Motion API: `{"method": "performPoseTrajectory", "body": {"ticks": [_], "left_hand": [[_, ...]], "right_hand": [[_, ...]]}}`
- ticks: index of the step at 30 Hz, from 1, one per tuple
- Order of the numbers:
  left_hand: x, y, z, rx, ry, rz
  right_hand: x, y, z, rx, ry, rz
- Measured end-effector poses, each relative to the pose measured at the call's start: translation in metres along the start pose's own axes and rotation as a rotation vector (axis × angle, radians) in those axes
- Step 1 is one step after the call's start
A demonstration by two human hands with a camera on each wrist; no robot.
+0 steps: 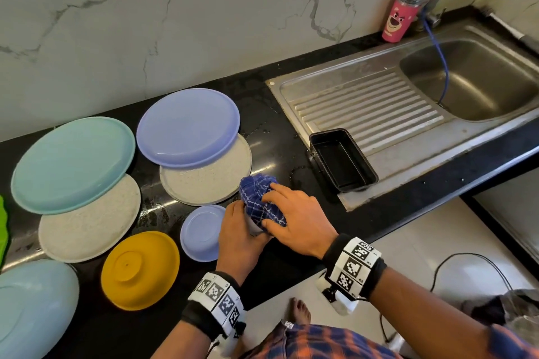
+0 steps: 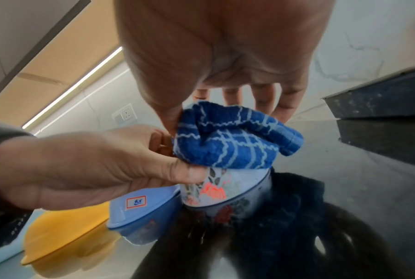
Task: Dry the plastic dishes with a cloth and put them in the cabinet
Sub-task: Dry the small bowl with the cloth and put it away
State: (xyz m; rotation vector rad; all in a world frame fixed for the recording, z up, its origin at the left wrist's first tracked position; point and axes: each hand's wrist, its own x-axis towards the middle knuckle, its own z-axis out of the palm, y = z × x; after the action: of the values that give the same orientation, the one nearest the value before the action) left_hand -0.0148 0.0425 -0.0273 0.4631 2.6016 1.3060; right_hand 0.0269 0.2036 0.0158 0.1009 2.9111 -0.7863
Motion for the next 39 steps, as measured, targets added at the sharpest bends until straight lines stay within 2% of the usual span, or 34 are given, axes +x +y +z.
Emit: {"method": "performPoseTrajectory", "body": {"ticks": [7, 11, 15, 20, 23, 26, 28, 31, 39], "left_hand": [[0.0, -0.002, 0.005, -0.057, -0.025, -0.007], [0.002, -0.003, 0.006, 0.062, -0.096, 0.028], [0.001, 0.001, 0.005, 0.106, -0.064, 0.08], [-0.008, 0.009, 0.0, -0.017, -0.06, 0.124], [-0.013, 0.017, 0.001, -0.108, -0.079, 0.072], [-0.019, 0.017, 0.004, -0.309, -0.082, -0.029], [-0.022, 0.015, 0.006, -0.45, -0.107, -0.085], [-0.024, 0.021, 0.003, -0.518, -0.154, -0.118], [-0.029, -0.004, -0.016, -0.371, -0.232, -0.191]], "right_hand": [[0.012, -0.004, -0.005, 0.045, 0.008, 0.077], [0.009, 0.002, -0.011, 0.107, -0.033, 0.129], [0.003, 0.003, -0.01, 0.205, 0.0, 0.156], [-0.008, 0.012, -0.011, 0.459, 0.085, 0.255], [-0.015, 0.018, -0.01, 0.66, 0.123, 0.303], [-0.021, 0.017, -0.009, 0.783, 0.132, 0.301], [-0.023, 0.013, -0.007, 0.788, 0.135, 0.283], [-0.026, 0.007, -0.002, 0.733, 0.148, 0.258], [-0.025, -0.003, 0.004, 0.491, 0.117, 0.17]]}}
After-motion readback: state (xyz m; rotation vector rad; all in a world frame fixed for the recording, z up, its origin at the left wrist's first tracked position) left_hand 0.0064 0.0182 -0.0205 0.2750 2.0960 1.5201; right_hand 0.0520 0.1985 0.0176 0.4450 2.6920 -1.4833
